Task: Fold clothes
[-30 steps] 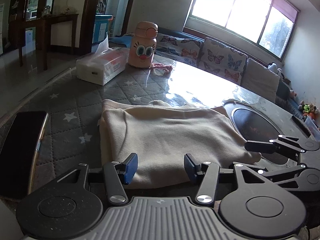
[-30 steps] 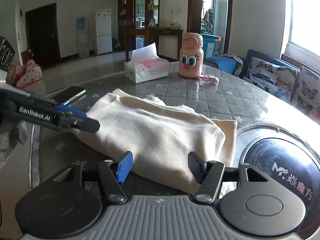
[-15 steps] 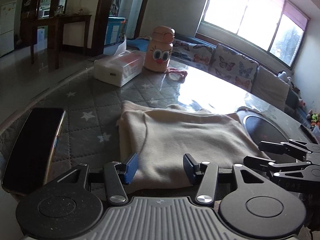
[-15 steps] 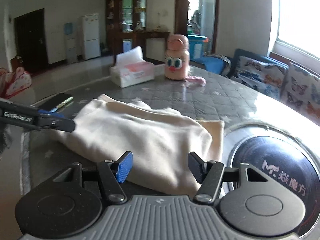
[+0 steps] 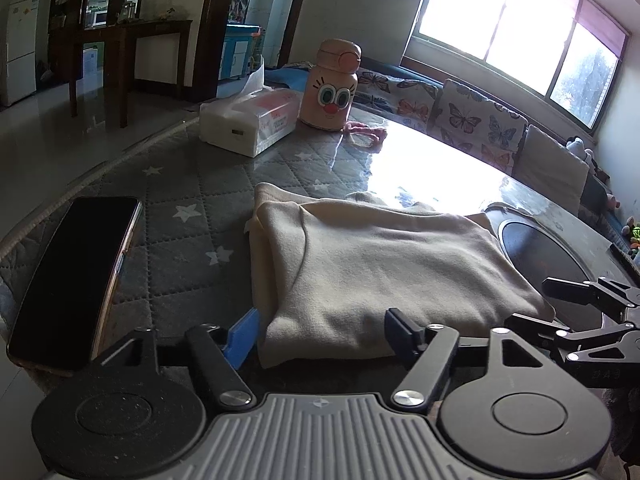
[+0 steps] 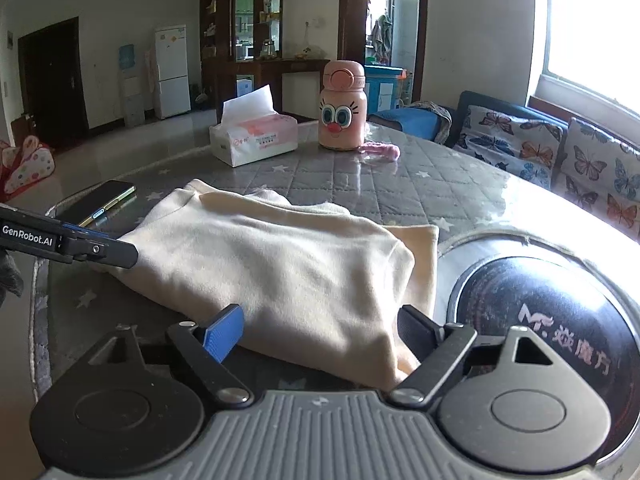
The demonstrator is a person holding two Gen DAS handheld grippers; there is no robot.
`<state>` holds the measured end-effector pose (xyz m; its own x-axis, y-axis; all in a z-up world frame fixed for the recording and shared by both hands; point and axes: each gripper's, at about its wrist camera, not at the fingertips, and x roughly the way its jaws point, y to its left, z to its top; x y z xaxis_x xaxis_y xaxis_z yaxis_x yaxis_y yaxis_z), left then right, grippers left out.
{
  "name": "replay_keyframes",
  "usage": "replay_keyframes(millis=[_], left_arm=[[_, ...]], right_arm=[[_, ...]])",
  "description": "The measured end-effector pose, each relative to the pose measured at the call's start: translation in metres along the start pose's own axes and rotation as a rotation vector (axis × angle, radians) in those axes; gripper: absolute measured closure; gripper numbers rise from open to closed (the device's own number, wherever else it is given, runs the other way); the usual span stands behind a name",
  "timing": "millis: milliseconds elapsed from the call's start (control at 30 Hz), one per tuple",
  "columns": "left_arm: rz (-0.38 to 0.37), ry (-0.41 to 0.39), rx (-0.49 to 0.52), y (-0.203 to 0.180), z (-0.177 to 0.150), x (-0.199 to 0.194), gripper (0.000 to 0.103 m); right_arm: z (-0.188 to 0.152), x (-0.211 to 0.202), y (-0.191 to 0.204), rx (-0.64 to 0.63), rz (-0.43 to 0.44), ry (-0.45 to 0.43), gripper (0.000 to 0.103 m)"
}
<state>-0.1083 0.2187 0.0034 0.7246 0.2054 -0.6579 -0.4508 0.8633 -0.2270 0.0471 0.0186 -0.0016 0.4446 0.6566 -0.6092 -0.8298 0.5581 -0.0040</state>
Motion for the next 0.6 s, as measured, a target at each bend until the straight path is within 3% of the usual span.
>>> replay_keyframes(millis=[233, 600], left_arm=[[0.011, -0.002, 0.001, -0.004, -0.002, -0.004, 0.013], [0.026, -0.005, 0.014, -0.009, -0.010, -0.011, 0.001]], right_arm=[[-0.003, -0.003, 0.001, 0.016, 0.013, 0.008, 0.005], [-0.008, -0.008, 0.011, 0.016, 0.023, 0.007, 0.000]])
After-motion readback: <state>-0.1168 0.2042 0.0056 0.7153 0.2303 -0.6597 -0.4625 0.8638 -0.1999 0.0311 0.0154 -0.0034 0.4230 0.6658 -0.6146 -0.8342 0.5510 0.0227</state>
